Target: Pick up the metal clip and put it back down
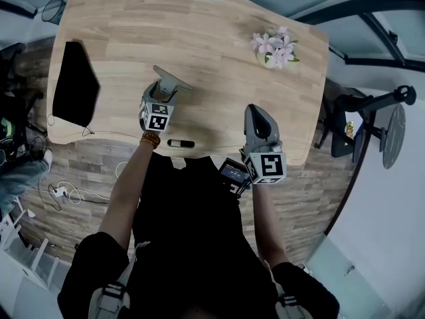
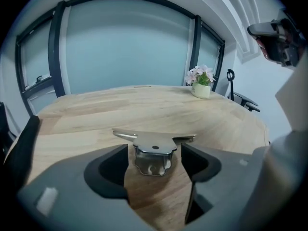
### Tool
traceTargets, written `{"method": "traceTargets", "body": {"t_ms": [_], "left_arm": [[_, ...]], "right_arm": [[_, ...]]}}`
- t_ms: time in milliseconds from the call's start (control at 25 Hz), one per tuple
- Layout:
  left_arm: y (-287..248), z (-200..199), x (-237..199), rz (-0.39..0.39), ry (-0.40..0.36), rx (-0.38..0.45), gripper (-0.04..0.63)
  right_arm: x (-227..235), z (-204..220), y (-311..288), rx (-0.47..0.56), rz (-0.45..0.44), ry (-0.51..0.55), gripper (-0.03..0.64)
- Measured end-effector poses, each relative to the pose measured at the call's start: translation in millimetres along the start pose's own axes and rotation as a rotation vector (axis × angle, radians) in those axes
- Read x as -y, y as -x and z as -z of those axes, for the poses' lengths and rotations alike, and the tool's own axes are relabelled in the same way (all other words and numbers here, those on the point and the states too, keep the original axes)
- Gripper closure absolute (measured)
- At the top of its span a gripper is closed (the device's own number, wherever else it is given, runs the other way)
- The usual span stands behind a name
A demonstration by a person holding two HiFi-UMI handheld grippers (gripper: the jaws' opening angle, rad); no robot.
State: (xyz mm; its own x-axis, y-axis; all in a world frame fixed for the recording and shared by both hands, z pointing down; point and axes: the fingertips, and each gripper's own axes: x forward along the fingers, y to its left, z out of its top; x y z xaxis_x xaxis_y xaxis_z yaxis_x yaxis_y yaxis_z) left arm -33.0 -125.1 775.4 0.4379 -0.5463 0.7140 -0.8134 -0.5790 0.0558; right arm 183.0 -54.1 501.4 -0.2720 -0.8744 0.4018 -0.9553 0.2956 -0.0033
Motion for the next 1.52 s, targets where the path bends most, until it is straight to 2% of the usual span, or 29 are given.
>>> {"method": "traceTargets", "body": {"t_ms": [240,360,520,960,1520], "left_arm": [[-12,4,-2,0.008,-0.01,-0.026,0.261],[-12,3,-4,0.002,-0.014,-0.022,0.305],[-10,4,-6,-0.005,-0.017,-0.019,0.311],[13,-23,-8,-0.01,-0.012,0.048,0.324],[84,-99,0,-0.035,-0.043,0.214,0.324]], "right_arm": [[1,4,-2,-0.01,0.006,-0.002,0.592],[1,3,-3,-0.005,0.008,-0.005,0.592],[2,2,-4,0.0,0.009,-0.008,0.592],[6,-7,-8,0.028,0.005,-0.014,0.593],[3,-26,-15,0.098,-0.028,-0.032,0.594]]}}
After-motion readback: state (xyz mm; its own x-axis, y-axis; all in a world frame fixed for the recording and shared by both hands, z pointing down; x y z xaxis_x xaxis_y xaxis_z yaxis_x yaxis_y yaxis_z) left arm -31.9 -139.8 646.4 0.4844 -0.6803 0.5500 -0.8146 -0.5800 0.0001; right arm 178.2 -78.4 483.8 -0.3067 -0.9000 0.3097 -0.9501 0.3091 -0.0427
